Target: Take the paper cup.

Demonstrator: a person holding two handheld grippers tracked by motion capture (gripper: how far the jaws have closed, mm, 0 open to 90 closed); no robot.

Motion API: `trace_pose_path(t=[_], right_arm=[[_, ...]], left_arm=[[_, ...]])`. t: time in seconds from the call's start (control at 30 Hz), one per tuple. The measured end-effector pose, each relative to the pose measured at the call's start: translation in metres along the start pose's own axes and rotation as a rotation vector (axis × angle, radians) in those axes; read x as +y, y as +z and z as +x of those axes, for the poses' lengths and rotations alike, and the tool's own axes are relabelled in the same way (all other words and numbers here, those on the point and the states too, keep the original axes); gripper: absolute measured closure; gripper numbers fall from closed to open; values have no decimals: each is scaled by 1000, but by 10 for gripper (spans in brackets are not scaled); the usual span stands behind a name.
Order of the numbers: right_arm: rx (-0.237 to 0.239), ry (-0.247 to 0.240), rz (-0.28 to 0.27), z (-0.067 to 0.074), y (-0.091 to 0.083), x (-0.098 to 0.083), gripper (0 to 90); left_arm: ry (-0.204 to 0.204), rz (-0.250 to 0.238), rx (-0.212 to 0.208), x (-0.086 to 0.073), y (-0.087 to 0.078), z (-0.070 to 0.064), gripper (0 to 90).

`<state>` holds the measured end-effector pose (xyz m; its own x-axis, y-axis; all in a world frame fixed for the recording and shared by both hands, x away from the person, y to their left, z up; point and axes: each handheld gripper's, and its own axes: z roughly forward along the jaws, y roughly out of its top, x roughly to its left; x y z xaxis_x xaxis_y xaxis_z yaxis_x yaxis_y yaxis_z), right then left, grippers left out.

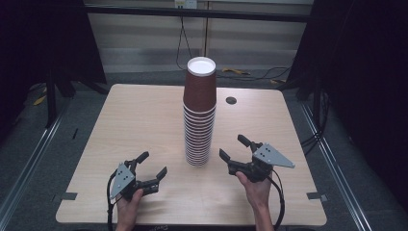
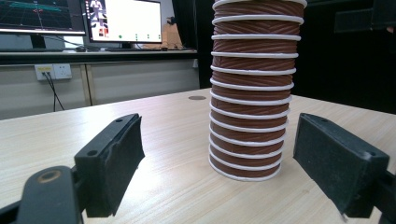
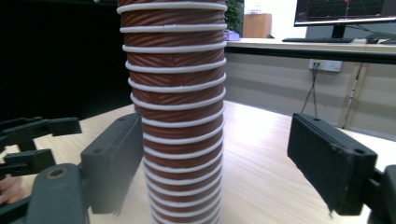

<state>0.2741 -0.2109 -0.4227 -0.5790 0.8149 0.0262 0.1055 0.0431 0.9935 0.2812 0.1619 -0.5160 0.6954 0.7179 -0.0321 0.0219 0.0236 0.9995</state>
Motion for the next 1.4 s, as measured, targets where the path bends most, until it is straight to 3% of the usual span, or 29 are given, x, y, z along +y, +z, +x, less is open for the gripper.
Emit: trace_pose_path(t=[0.03, 0.2, 0.5, 0.67, 1.4], right_arm=[[2, -9, 2, 0, 1, 2, 176], [70, 36, 48, -1, 4, 16, 198], [131, 7, 40, -2, 9, 39, 217], [174, -18, 26, -1, 15, 61, 239], [249, -49, 45, -8, 36, 123, 188]], left_arm=[[1, 0, 0, 0, 0, 0, 156], [-2, -1, -1, 0, 0, 0, 156], [-2, -1, -2, 0, 0, 0, 156], [-2, -1, -3, 0, 0, 0, 156], [-2, -1, -3, 0, 0, 0, 156]])
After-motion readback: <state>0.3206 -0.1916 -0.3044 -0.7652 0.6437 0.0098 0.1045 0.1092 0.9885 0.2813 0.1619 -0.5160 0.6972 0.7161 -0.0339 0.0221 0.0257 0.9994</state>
